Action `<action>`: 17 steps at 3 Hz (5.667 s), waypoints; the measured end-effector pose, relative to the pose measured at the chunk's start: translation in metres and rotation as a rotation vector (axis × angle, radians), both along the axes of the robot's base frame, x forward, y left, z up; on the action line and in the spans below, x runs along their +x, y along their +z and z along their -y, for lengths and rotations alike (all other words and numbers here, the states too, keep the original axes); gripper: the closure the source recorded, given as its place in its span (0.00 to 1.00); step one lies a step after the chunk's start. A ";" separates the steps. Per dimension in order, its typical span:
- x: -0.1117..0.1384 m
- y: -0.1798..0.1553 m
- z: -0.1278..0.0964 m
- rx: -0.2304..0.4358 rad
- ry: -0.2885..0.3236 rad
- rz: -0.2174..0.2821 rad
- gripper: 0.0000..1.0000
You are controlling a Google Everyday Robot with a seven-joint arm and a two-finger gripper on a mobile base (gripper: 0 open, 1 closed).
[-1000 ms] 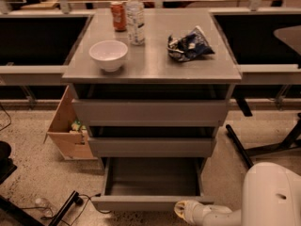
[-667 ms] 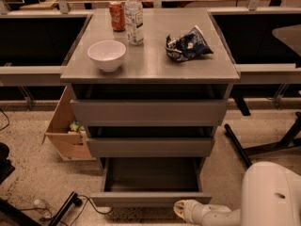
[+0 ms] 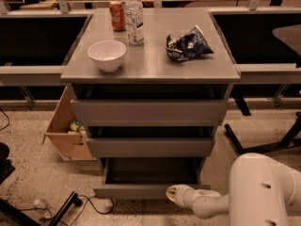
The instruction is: Close bottom drawer
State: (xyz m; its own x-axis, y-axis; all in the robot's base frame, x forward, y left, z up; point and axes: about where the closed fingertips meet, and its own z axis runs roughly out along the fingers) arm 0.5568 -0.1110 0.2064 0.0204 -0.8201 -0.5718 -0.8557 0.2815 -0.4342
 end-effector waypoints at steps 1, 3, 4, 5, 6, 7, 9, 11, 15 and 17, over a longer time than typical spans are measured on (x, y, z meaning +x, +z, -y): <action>0.037 0.015 -0.010 -0.011 0.003 0.045 1.00; 0.080 0.011 -0.023 -0.059 0.004 0.031 1.00; 0.080 0.014 -0.023 -0.060 0.004 0.030 1.00; 0.068 0.012 -0.013 -0.092 0.011 0.006 1.00; 0.068 0.015 -0.013 -0.092 0.011 0.006 1.00; 0.027 0.002 -0.003 -0.103 0.032 -0.062 1.00; 0.027 0.010 -0.003 -0.103 0.032 -0.062 0.58; 0.035 0.031 -0.008 -0.087 0.049 -0.033 0.85; -0.040 0.001 0.000 -0.035 -0.018 -0.160 1.00; -0.014 -0.074 0.001 -0.034 -0.058 -0.140 1.00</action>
Offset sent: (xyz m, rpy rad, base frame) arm 0.0875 0.0252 0.0278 -0.0392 -0.0783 0.0066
